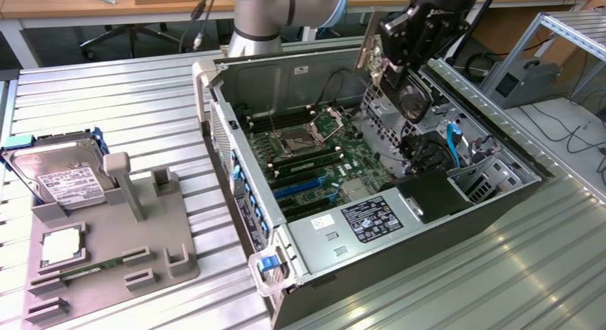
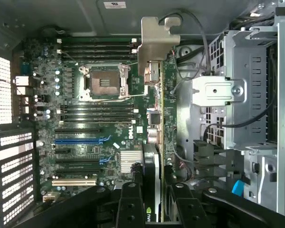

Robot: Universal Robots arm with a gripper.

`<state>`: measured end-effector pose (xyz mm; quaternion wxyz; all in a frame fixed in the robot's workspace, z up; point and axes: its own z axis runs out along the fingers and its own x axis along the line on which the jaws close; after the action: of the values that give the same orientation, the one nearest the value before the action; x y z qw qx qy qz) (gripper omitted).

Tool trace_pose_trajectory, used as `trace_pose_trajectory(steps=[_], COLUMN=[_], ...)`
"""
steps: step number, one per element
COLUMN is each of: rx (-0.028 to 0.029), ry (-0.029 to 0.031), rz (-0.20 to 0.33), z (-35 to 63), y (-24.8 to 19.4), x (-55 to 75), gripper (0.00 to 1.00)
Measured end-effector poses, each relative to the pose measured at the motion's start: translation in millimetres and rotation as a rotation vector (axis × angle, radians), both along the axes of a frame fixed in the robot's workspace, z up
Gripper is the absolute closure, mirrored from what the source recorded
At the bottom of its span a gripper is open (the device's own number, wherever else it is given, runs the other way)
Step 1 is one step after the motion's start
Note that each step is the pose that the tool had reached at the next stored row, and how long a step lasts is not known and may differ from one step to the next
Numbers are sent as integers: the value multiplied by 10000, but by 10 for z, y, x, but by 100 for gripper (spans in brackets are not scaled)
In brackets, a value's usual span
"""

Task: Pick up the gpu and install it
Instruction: 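Pick up the gpu and move the gpu toward the slot, then insert the gpu into the slot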

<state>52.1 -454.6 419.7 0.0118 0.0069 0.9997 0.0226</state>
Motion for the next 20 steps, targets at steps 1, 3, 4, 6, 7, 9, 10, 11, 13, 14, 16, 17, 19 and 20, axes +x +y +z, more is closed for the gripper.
trace_pose_trajectory(steps=[1,3,4,6,7,9,10,11,13,14,16,17,19,20], rx=[0,0,1,0,-1,0,0,-1,1,0,0,0,0,0], ry=[0,0,0,0,0,0,0,0,0,0,0,0,0,0], rz=[15,34,42,46,46,47,46,45,46,46,45,46,46,45], z=[0,0,0,0,0,0,0,0,0,0,0,0,0,0], y=[0,1,1,2,1,1,1,2,1,1,1,1,1,1], x=[45,113,136,168,169,184,192,194,195,195,195,195,195,195], gripper=[73,73,73,73,73,73,73,73,73,73,73,73,73,73])
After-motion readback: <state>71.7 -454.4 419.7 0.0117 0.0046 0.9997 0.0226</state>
